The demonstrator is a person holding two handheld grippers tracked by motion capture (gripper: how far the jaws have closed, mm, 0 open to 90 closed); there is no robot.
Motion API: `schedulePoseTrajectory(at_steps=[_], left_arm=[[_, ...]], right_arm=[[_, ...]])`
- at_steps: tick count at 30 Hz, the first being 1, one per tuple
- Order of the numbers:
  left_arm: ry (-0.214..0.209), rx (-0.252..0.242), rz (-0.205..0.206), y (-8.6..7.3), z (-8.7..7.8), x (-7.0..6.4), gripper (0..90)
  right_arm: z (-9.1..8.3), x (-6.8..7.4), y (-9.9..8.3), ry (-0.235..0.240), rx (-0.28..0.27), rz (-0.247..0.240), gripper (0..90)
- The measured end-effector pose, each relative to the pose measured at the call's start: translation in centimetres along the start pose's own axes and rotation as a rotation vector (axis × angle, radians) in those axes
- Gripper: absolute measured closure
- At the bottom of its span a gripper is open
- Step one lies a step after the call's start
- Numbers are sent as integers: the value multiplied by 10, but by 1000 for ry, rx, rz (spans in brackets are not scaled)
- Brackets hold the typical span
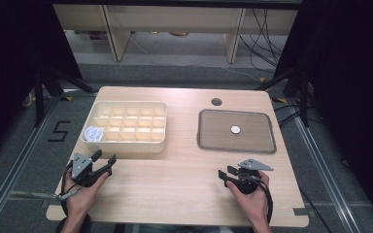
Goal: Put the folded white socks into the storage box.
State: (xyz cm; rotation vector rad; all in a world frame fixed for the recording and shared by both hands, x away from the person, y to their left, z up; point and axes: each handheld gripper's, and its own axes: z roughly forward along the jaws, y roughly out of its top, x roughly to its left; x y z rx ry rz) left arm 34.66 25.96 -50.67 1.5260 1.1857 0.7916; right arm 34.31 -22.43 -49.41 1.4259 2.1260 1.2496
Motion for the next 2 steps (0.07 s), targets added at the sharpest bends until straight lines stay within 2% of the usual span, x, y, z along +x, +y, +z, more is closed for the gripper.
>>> schedulePoseTrajectory(at_steps=[2], left_arm=[[10, -13, 10, 0, -1, 0, 398]], right_arm=[[0, 0, 0, -5, 4, -1, 545]])
